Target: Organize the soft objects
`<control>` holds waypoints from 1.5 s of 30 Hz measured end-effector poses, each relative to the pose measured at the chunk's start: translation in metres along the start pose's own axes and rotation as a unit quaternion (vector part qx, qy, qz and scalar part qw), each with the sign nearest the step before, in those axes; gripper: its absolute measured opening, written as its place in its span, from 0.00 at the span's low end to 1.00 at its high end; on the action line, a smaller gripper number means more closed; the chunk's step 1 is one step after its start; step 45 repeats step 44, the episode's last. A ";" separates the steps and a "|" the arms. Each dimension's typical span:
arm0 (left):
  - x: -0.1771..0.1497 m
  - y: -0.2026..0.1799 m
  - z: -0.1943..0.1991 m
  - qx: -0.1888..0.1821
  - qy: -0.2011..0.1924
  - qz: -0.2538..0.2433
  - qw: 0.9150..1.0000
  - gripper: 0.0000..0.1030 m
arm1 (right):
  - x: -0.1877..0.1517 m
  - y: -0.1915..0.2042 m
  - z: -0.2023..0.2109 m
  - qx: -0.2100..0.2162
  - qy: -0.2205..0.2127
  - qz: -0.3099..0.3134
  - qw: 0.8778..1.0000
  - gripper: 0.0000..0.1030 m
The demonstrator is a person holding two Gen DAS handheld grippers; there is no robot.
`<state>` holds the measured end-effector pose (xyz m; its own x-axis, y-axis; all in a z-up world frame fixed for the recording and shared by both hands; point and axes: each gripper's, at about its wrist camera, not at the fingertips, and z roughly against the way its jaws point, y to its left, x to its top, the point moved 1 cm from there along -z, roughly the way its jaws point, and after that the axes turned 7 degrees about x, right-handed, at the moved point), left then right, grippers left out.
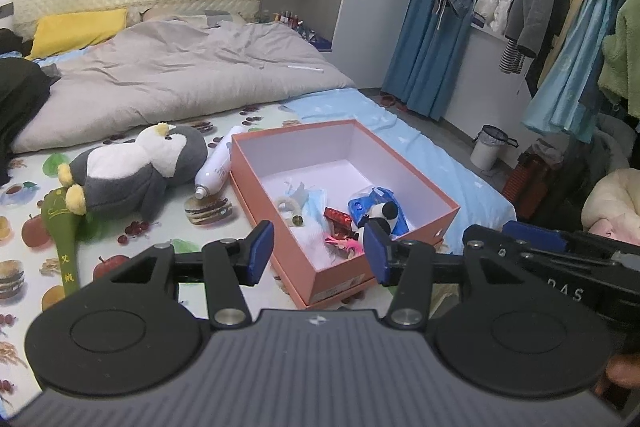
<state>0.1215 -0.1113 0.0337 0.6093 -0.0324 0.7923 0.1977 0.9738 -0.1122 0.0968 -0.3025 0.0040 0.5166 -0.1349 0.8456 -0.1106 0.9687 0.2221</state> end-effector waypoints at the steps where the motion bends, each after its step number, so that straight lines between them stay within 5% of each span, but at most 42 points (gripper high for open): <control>1: -0.001 0.000 0.000 0.001 0.000 0.001 1.000 0.57 | 0.000 0.000 0.000 0.000 0.001 0.001 1.000 0.51; 4: -0.001 0.003 0.000 0.005 -0.001 0.003 1.000 0.75 | 0.000 -0.002 0.001 -0.007 -0.003 0.002 1.000 0.64; 6: 0.000 0.004 0.001 0.010 -0.003 0.004 1.000 0.85 | -0.001 -0.003 0.002 -0.009 -0.008 0.004 1.000 0.83; 11: 0.002 0.005 0.003 0.017 -0.008 0.001 1.000 0.98 | 0.000 -0.008 0.001 -0.013 0.001 0.006 1.000 0.85; 16: 0.001 0.006 0.003 0.026 -0.007 0.002 1.000 1.00 | -0.001 -0.012 -0.001 -0.013 0.005 -0.005 1.000 0.86; 18: 0.000 0.007 0.003 0.029 -0.007 0.000 1.000 1.00 | 0.000 -0.013 -0.001 -0.011 0.005 -0.008 1.000 1.00; 45: -0.004 0.008 -0.003 0.055 0.001 -0.007 0.998 1.00 | -0.005 -0.013 -0.006 -0.008 0.013 -0.009 1.000 1.00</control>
